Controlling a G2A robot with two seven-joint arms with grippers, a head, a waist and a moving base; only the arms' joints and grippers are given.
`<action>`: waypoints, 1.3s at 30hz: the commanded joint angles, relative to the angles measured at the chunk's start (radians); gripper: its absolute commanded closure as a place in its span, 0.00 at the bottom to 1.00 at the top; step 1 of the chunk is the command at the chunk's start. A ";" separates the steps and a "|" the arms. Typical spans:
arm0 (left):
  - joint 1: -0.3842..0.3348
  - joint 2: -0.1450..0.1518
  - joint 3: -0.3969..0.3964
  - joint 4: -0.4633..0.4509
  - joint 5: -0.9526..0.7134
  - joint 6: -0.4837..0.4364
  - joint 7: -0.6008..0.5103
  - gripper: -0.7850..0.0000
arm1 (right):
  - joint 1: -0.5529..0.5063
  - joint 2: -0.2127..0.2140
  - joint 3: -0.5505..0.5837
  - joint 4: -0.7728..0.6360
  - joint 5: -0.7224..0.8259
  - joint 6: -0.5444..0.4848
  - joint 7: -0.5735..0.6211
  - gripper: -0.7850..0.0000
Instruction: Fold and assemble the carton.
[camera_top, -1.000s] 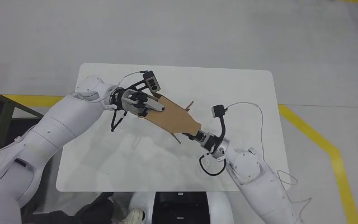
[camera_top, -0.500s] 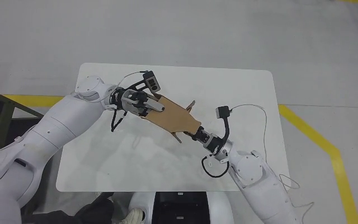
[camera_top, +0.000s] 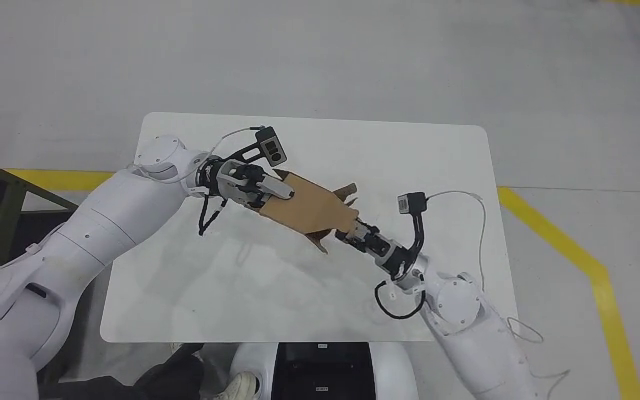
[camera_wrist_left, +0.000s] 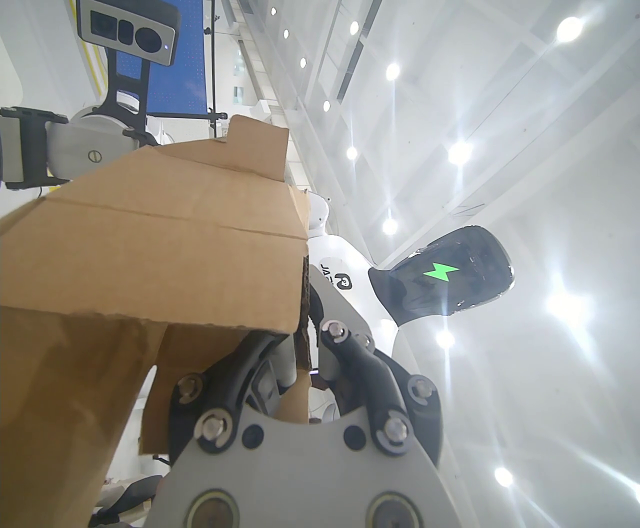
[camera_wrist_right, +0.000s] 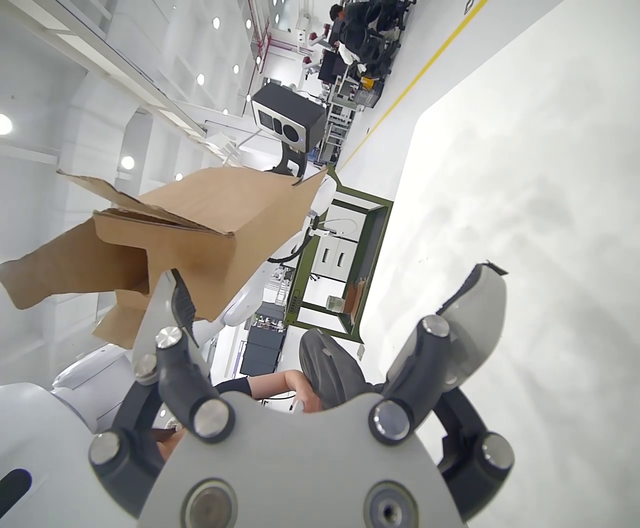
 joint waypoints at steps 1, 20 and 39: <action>0.000 0.000 0.000 0.000 0.000 0.000 0.000 1.00 | 0.001 0.001 0.003 0.002 0.011 -0.004 0.005 0.00; 0.000 0.000 0.000 0.000 0.000 0.000 0.000 1.00 | 0.075 -0.016 -0.102 0.040 0.086 0.034 0.049 0.00; 0.000 0.000 0.000 0.000 0.000 0.000 0.000 1.00 | 0.112 -0.030 -0.147 0.079 0.166 0.034 0.056 0.14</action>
